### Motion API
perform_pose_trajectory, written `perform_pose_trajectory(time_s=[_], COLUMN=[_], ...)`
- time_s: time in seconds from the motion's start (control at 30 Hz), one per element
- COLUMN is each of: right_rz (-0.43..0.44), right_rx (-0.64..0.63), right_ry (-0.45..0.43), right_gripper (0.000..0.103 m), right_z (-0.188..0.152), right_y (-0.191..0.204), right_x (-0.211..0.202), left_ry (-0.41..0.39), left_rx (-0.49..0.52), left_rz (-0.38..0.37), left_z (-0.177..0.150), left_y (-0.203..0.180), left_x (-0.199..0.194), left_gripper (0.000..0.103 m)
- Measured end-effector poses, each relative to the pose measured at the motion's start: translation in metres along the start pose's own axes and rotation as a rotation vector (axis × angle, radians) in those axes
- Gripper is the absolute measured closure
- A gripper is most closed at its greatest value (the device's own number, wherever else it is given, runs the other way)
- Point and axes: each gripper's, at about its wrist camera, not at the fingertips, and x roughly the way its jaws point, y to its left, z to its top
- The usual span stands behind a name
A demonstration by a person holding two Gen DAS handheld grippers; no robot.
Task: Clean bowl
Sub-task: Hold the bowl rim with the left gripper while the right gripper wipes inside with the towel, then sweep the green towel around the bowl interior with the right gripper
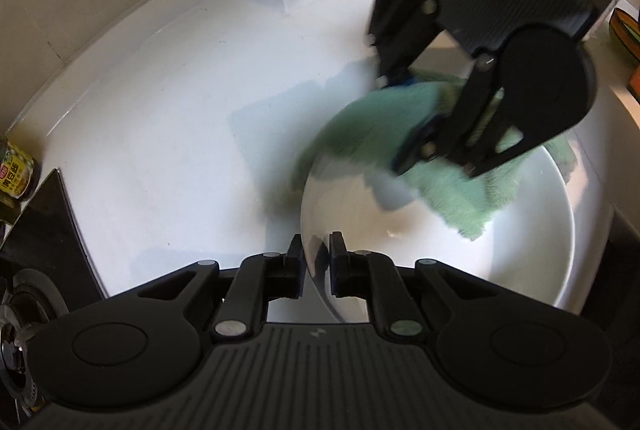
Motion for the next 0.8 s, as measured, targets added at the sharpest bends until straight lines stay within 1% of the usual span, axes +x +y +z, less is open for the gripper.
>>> perform_pose_trajectory(time_s=[0.03,0.1,0.23,0.3,0.33,0.4,0.47,0.5,0.53,0.6,0.63,0.7,0.73,0.8], right_rz=[0.004,0.015,0.046,0.039,0.028,-0.002,-0.017,-0.003,0.036,0.130,0.141,0.116,0.085,0.017], right_rx=[0.018,0.064,0.219,0.303,0.335,0.352,0.307,0.248,0.187,0.095,0.063,0.000,-0.018,-0.043], right_ry=[-0.021,-0.051,-0.115,-0.147,-0.158,-0.161,-0.133,-0.098,-0.063,-0.007,0.014,0.049,0.057,0.039], right_gripper=[0.081,0.081,0.086,0.087,0.087,0.086,0.086,0.086,0.086,0.080,0.079,0.078,0.078,0.079], right_z=[0.000,-0.004,-0.026,-0.040,-0.045,-0.053,-0.060,-0.059,-0.060,-0.064,-0.064,-0.062,-0.060,-0.053], right_y=[-0.002,-0.007,-0.021,-0.024,-0.023,-0.015,-0.004,0.005,0.011,0.014,0.013,0.011,0.008,0.003], right_x=[0.000,-0.002,-0.009,-0.014,-0.015,-0.019,-0.023,-0.026,-0.029,-0.033,-0.033,-0.033,-0.032,-0.029], left_ry=[-0.008,-0.013,-0.029,-0.038,-0.038,-0.028,-0.015,-0.009,-0.005,0.002,0.004,0.016,0.018,0.019], left_rx=[-0.020,-0.125,-0.329,-0.355,-0.353,-0.321,-0.271,-0.235,-0.204,-0.127,-0.102,0.001,0.041,0.092], left_rz=[-0.001,0.000,0.019,0.031,0.037,0.048,0.047,0.039,0.015,-0.031,-0.034,-0.019,-0.013,-0.021], left_z=[-0.002,-0.008,-0.030,-0.040,-0.041,-0.037,-0.033,-0.031,-0.029,-0.023,-0.020,-0.012,-0.009,-0.005], left_y=[0.001,0.006,0.006,-0.002,-0.003,-0.004,-0.001,0.002,0.004,0.003,0.001,-0.006,-0.008,-0.011], left_x=[0.000,-0.002,-0.013,-0.018,-0.018,-0.016,-0.013,-0.012,-0.011,-0.010,-0.010,-0.007,-0.005,-0.003], left_gripper=[0.093,0.093,0.091,0.090,0.090,0.093,0.094,0.094,0.094,0.094,0.094,0.093,0.093,0.092])
